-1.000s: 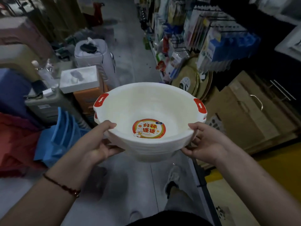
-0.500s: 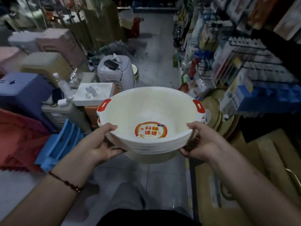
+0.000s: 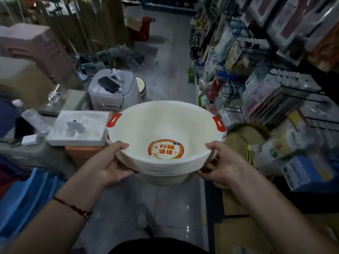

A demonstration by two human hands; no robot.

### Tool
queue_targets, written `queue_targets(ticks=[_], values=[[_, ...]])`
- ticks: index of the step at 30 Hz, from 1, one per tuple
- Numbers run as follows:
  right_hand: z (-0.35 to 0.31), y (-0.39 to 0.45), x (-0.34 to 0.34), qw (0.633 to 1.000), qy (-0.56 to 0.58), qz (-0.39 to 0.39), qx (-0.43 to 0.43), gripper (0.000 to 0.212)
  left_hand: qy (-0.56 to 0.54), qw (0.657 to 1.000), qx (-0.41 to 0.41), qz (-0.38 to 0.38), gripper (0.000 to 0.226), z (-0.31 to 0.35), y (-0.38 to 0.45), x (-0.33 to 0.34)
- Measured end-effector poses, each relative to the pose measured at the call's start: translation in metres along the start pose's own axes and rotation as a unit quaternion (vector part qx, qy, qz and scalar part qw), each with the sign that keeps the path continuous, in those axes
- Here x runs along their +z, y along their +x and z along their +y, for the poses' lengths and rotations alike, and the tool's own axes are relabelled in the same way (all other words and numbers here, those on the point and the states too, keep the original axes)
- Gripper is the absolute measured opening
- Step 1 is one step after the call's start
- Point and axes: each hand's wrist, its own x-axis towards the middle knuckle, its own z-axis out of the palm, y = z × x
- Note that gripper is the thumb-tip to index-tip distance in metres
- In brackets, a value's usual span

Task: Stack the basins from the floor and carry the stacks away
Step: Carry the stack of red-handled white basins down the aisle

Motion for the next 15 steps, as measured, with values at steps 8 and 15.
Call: queue_targets(ticks=[8, 15], values=[[-0.087, 0.085, 0.077, 0.999, 0.042, 0.015, 0.016, 0.034, 0.086, 0.996, -0.013, 0.006, 0.044, 0.123, 0.1, 0.068], [-0.188, 0.172, 0.133, 0.998, 0.058, -0.008, 0.029, 0.038, 0.095, 0.995, -0.018, 0.03, 0.039, 0.201, 0.185, 0.14]])
